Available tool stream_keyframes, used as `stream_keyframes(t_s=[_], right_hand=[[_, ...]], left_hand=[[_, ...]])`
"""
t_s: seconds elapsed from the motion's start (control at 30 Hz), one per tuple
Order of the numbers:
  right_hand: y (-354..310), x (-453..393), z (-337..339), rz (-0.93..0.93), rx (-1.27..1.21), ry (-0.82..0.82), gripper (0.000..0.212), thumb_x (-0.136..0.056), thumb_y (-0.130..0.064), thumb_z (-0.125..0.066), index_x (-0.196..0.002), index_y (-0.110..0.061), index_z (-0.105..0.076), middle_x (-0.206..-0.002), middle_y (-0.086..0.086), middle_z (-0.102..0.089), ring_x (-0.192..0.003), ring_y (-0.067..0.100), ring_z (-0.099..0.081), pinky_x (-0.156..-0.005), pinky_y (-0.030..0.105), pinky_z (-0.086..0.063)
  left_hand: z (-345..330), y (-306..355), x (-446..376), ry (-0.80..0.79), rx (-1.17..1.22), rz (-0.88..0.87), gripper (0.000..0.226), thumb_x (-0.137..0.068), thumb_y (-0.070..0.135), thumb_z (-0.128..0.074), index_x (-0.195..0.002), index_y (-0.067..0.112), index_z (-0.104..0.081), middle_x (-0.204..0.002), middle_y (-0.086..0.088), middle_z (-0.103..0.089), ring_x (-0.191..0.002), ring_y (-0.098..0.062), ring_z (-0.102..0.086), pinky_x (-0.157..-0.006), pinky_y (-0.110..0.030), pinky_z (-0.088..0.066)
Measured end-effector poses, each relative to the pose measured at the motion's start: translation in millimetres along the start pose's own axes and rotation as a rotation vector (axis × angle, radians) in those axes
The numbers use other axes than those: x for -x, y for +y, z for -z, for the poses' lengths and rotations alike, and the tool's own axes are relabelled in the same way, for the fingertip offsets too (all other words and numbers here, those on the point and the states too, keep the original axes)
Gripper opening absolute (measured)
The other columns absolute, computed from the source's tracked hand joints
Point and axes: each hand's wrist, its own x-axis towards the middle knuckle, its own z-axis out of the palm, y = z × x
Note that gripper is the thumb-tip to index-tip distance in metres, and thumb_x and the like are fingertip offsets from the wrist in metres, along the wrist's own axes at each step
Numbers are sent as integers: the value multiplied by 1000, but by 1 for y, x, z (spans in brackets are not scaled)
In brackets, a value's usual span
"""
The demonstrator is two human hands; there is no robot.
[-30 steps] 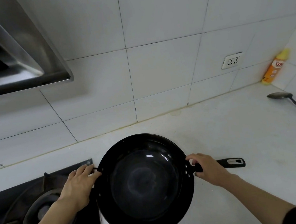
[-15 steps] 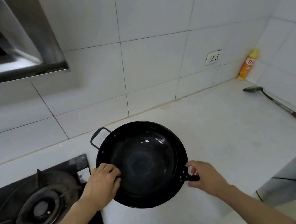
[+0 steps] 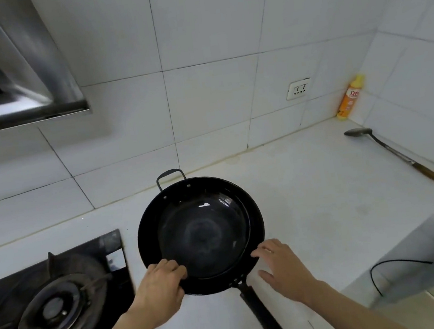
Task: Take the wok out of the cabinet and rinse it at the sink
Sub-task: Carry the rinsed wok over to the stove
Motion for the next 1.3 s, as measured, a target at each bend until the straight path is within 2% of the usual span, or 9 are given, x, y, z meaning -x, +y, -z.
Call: stream_keyframes(t_s=[0.13, 0.33, 0.5, 0.8, 0.97, 1.13, 1.3], right_hand=[[7, -10, 2, 28, 60, -39, 49, -88, -44, -58, -132, -23, -54, -132, -8, -49, -127, 11, -37, -109, 23, -24], [11, -17, -2, 58, 88, 28, 42, -82, -52, -64, -107, -19, -64, -111, -6, -56, -112, 13, -46, -98, 23, -36], [11, -19, -4, 20, 56, 44, 41, -78, -57, -66, -99, -22, -65, -105, -10, -54, -106, 10, -45, -92, 22, -39], [-17, -28, -18, 72, 78, 37, 41, -75, -61, -67, -94, -25, -64, -100, -13, -53, -103, 9, -44, -88, 20, -38], [-39, -34, -26, 81, 65, 14, 42, -75, -62, -67, -96, -25, -64, -100, -13, -52, -105, 8, -43, -88, 20, -38], [-48, -37, -24, 79, 69, -11, 44, -74, -63, -67, -99, -26, -63, -102, -14, -51, -105, 7, -41, -85, 19, -36], [-51, -35, -20, 57, 79, -22, 43, -77, -59, -66, -104, -26, -62, -107, -13, -51, -107, 6, -43, -86, 19, -40]], left_hand=[[-5, 10, 10, -61, -3, 100, 33, -76, 40, -44, -106, 32, -58, -101, 12, -56, -99, -13, -52, -90, -27, -41], [-10, 17, 21, -70, 0, 167, 38, -84, 62, -50, -109, 34, -53, -106, 14, -50, -104, -10, -50, -88, -23, -42], [-8, 26, 16, -32, -23, 216, 32, -89, 57, -52, -106, 30, -57, -104, 10, -55, -102, -13, -52, -86, -25, -43], [-5, 5, 41, -20, -52, 255, 34, -91, 52, -53, -107, 23, -59, -106, 3, -58, -105, -17, -53, -94, -29, -42], [2, -11, 57, -36, -62, 284, 35, -89, 54, -54, -108, 25, -58, -109, 6, -57, -109, -15, -50, -93, -27, -40], [-1, -12, 66, -22, -78, 288, 36, -89, 53, -53, -110, 23, -59, -110, 3, -58, -109, -18, -52, -97, -30, -39], [-2, -9, 67, -7, -104, 263, 36, -89, 54, -52, -108, 25, -59, -110, 3, -59, -107, -20, -53, -94, -33, -41]])
